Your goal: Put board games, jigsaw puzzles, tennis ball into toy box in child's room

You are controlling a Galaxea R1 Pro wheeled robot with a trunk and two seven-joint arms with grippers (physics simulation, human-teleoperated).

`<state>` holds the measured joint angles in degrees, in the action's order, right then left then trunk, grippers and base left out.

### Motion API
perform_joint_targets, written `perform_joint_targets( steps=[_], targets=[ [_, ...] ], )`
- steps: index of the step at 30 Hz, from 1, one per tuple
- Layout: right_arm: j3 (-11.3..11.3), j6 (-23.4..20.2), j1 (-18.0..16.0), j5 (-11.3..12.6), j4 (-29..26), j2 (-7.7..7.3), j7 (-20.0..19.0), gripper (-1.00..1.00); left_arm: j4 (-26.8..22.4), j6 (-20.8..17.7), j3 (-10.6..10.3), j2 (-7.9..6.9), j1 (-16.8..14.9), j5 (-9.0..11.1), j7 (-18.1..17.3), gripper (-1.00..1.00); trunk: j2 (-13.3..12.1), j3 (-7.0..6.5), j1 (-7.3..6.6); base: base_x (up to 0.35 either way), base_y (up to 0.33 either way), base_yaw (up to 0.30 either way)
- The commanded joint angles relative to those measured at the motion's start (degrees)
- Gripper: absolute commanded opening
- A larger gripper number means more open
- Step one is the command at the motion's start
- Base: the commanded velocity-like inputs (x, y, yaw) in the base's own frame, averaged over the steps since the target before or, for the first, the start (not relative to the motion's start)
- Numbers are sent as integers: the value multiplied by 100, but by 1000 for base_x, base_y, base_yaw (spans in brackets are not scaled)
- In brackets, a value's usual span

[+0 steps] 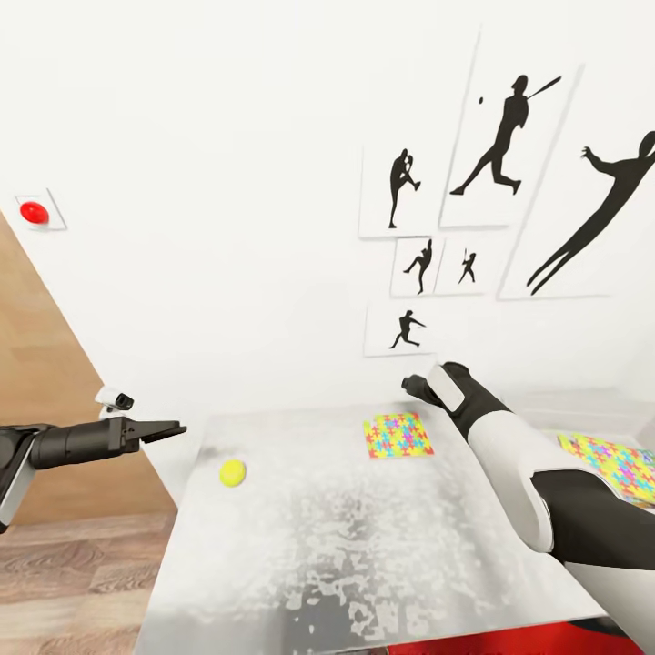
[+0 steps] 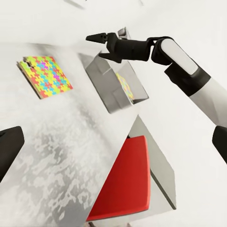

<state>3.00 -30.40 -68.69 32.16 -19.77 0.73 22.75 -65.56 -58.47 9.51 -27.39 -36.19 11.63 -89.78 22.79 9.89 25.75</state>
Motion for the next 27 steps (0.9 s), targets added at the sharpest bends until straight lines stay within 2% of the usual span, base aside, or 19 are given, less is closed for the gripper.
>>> perform_joint_targets(
  steps=[1, 7, 12, 16, 19, 27],
  targets=[
    [31, -17, -4, 54, -9, -2, 46, 100, -1, -60, -2, -3, -7, -2, -22, 100, 13, 22, 3, 0, 0, 0],
    [26, 2, -4, 40, -28, 4, 53, 100, -1, -60, -2, -4, -6, -2, -22, 100, 13, 78, 3, 0, 0, 0],
    [14, 120, -9, -189, -34, 20, 54, 100, -1, -53, -2, -4, -5, -8, -22, 100, 13, 124, 3, 0, 0, 0],
    [4, 167, -12, -511, -35, 67, 58, 100, -1, -51, -2, -4, -5, -10, -22, 100, 13, 161, 3, 0, 0, 0],
    [1, 182, -13, -629, -35, 88, 61, 100, -1, -51, -2, -4, -6, -11, -22, 100, 13, 189, 3, 0, 0, 0],
    [-1, 212, -13, -704, -36, 78, 63, 100, -1, -52, -2, -7, -8, -11, -22, 100, 13, 264, 3, 0, 0, 0]
  ],
)
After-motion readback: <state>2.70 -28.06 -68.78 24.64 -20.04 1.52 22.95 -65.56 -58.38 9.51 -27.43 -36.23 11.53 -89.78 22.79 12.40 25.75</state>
